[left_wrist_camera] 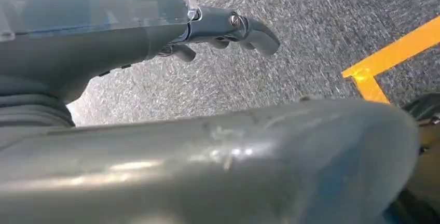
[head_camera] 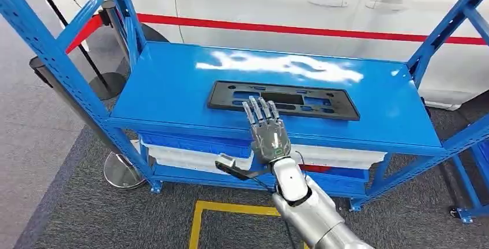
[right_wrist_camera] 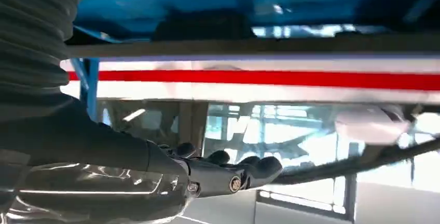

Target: Take the parts from the cabinet and place them on the table.

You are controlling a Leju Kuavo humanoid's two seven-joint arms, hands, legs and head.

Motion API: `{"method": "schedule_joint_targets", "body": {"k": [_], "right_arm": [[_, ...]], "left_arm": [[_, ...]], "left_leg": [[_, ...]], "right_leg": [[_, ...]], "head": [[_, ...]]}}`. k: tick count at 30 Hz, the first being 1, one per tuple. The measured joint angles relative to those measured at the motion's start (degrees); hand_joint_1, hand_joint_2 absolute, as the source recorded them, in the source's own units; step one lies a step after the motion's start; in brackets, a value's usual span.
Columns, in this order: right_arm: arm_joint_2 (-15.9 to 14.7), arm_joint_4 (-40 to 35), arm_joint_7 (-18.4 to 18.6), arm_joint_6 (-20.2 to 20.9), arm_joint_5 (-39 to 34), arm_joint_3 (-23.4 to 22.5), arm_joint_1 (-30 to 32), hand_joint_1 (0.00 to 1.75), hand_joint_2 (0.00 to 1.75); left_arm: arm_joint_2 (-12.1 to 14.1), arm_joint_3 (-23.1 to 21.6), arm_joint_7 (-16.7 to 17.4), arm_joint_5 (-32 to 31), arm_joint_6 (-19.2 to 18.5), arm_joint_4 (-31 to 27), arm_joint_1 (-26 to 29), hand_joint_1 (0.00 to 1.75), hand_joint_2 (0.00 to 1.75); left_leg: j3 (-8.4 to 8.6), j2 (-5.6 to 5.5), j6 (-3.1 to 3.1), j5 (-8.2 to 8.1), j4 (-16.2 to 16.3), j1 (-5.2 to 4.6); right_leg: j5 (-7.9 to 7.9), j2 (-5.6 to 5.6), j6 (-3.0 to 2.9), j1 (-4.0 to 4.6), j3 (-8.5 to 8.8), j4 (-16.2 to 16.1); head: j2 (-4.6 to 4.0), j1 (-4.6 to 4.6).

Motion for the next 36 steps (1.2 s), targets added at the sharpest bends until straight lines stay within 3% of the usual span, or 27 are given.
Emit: {"method": "schedule_joint_targets", "body": {"k": [1,2,4,5,7,9,13,19,22,30,36], "right_arm": [[-0.3,1.8,0.4,0.0,0.0,-0.4,-0.6,0.00,1.75],[-0.4,3.0,0.5,0.0,0.0,-0.7,-1.1,0.00,1.75],[-0.4,4.9,0.6,-0.3,0.0,-1.0,-2.1,0.00,1.75],[-0.5,5.7,0.8,-0.4,-0.1,-1.2,-2.5,0.00,1.75],[-0.6,7.2,1.1,-0.6,-0.3,-1.3,-2.8,0.00,1.75],[-0.7,8.2,1.1,-0.8,-0.7,-1.7,-2.6,0.00,1.75],[-0.8,9.5,1.1,-1.9,-1.0,-2.3,-2.6,0.00,1.75],[-0.9,9.9,1.1,-2.0,-1.1,-3.0,-2.3,0.00,1.75],[-0.9,9.9,1.0,-2.0,-1.1,-3.4,-2.2,0.00,1.75],[-1.0,8.1,0.3,-2.8,-1.4,-4.3,-2.3,0.00,1.75],[-1.6,3.1,-0.1,-0.3,-0.8,-4.4,-3.3,0.00,1.75]], "left_arm": [[0.0,0.0,0.0,0.0,0.0,0.0,0.1,0.00,0.00],[0.0,0.0,0.0,0.0,0.0,0.0,0.1,0.00,0.00],[0.0,0.0,-0.1,0.0,0.0,0.0,0.0,0.00,0.00],[0.0,0.0,-0.2,0.0,0.0,0.0,0.0,0.00,0.00],[0.0,0.0,-0.2,0.0,0.0,0.0,0.0,0.00,0.00],[0.0,0.0,-0.2,0.1,0.1,0.0,0.1,0.00,0.00],[0.1,0.0,-0.5,0.5,0.1,0.0,0.1,0.00,0.00],[0.2,0.0,-1.0,0.4,0.2,0.0,0.1,0.00,0.00],[0.2,0.0,-1.0,0.4,0.2,0.0,0.1,0.00,0.00],[0.2,0.0,-1.0,-0.2,0.1,0.0,0.2,0.00,0.00],[0.2,0.0,-0.8,-0.7,0.2,0.0,0.2,0.00,0.00]], "left_leg": [[0.04,-0.14,-0.01,-0.04,0.1,-0.17],[0.12,-0.26,-0.06,-0.15,0.2,-0.25],[0.33,-0.38,-0.39,-0.46,0.6,-0.36],[0.21,-0.37,-0.65,-0.68,0.7,-0.35],[-0.07,-0.39,-1.25,-0.70,1.0,-0.69],[-0.04,-0.32,-0.82,-0.84,1.1,-0.71],[0.24,-0.26,-1.12,-0.78,0.8,-0.53],[0.37,-0.26,-1.65,-0.72,0.5,-0.49],[0.38,-0.26,-1.91,-0.78,0.5,-0.47],[0.34,-0.23,-1.92,-0.79,0.6,-0.52],[0.32,-0.22,-1.90,-0.79,0.6,-0.60]], "right_leg": [[0.96,0.00,-0.31,0.19,-1.03,0.8],[3.13,-0.01,-0.68,0.36,-0.72,-1.2],[9.19,-0.01,-1.55,0.70,2.69,-10.6],[10.59,-0.04,-2.05,0.93,3.95,-14.6],[10.30,0.01,-2.39,1.42,4.01,-15.2],[10.40,0.17,-2.25,1.36,4.01,-15.3],[10.23,0.30,-2.84,1.58,3.96,-15.1],[10.10,0.29,-3.13,1.61,3.93,-15.0],[10.08,0.29,-3.15,1.61,3.93,-15.0],[10.09,0.28,-3.14,1.51,3.96,-15.0],[10.13,0.28,-3.07,1.48,3.98,-15.0]], "head": [[0.00,0.00],[0.00,0.02],[0.00,0.00],[0.00,0.02],[0.00,-0.07],[0.00,-0.04],[0.00,-0.04],[0.00,-0.04],[0.00,-0.04],[0.00,-0.04],[0.00,-0.04]]}}
